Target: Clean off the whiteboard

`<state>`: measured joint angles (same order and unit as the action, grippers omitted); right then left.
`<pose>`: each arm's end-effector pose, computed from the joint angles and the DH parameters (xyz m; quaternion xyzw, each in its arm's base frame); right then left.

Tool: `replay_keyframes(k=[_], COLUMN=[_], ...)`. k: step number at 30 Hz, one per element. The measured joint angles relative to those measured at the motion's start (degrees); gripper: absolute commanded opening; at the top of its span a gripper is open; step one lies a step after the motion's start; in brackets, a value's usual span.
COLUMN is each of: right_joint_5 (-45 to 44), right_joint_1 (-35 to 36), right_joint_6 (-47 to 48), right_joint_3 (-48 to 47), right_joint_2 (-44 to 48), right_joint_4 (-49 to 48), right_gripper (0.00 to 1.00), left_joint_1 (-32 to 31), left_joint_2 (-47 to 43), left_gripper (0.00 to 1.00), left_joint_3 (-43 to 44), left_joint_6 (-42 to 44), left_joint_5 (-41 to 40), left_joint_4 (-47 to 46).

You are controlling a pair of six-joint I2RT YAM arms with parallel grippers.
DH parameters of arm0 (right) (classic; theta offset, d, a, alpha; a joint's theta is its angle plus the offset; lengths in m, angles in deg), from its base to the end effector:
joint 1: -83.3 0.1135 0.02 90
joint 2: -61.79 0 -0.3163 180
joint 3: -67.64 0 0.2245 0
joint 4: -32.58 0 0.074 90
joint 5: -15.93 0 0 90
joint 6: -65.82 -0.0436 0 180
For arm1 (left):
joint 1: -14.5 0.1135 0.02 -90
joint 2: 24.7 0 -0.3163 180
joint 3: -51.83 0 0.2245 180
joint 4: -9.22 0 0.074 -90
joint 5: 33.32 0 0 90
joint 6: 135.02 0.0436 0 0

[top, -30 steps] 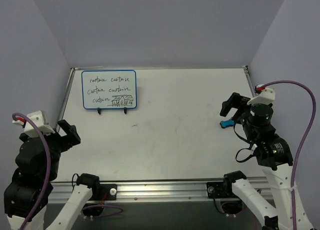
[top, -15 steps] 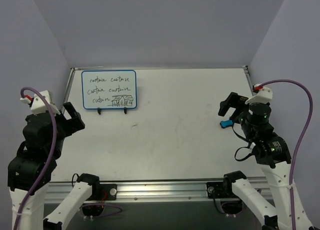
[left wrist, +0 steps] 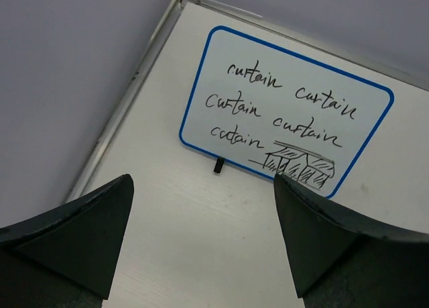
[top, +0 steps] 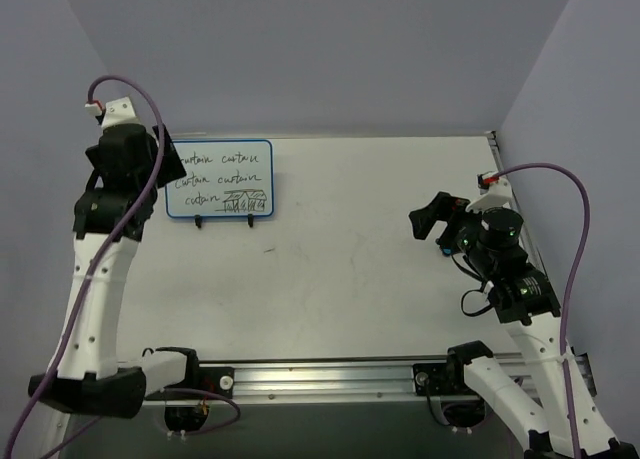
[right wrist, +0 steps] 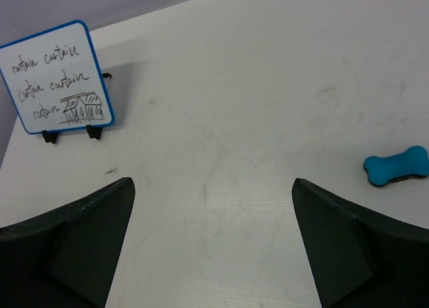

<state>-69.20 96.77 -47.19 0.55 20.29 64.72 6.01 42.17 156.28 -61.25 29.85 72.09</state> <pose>0.0986 0.0274 0.4067 0.0338 0.7454 0.2382 0.6216 0.1767 -0.0065 0.4931 -0.1793 0.8114 0.0800 0.5504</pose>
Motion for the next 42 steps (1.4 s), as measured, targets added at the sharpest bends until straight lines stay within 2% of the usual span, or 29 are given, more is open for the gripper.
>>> replay_keyframes(k=[2,5,8,13,19,22,28,33,36,41,42], right_joint_5=[2.45,6.36,9.81,14.21,16.83,17.11,16.74,16.02,14.84,13.62,13.53], right_joint_1=[0.00,0.00,0.00,0.04,1.42,3.19,4.63,4.70,4.92,5.01,5.01], right_joint_6=[-0.83,-2.14,-2.99,-3.13,-2.54,-1.92,-0.04,1.14,1.95,2.71,2.78], right_joint_3=[1.36,4.24,5.90,7.15,7.61,7.61,7.61,7.61,7.56,7.56,7.56], right_joint_2=[0.15,1.90,3.61,6.08,8.35,8.00,6.62,5.35,3.98,1.62,1.14], right_joint_4=[-1.60,-4.09,-5.88,-6.51,-6.64,-6.58,-6.60,-6.58,-6.56,-6.56,-6.51], right_gripper=[1.00,1.00,1.00,1.00,1.00,1.00,1.00,1.00,1.00,1.00,1.00], left_joint_1=[6.56,18.01,23.78,25.38,26.73,28.06,30.14,30.99,31.43,32.17,32.22], left_joint_2=[6.49,18.49,29.07,43.10,50.29,53.22,57.55,64.94,68.89,76.28,77.64], left_gripper=[0.94,0.94,0.94,0.94,0.94,0.94,0.94,0.94,0.94,1.00,0.93], left_joint_3=[1.03,4.17,5.95,12.92,16.83,18.80,20.96,29.05,31.82,37.18,37.90], left_joint_6=[-0.85,-3.34,-3.74,-0.04,4.42,6.16,10.21,12.09,11.85,5.38,3.48], left_joint_5=[4.98,16.90,27.12,41.62,56.19,60.48,63.21,71.52,77.20,87.76,89.55], left_joint_4=[-3.93,-10.69,-18.93,-22.21,-24.35,-25.09,-26.16,-27.12,-27.87,-33.14,-35.01])
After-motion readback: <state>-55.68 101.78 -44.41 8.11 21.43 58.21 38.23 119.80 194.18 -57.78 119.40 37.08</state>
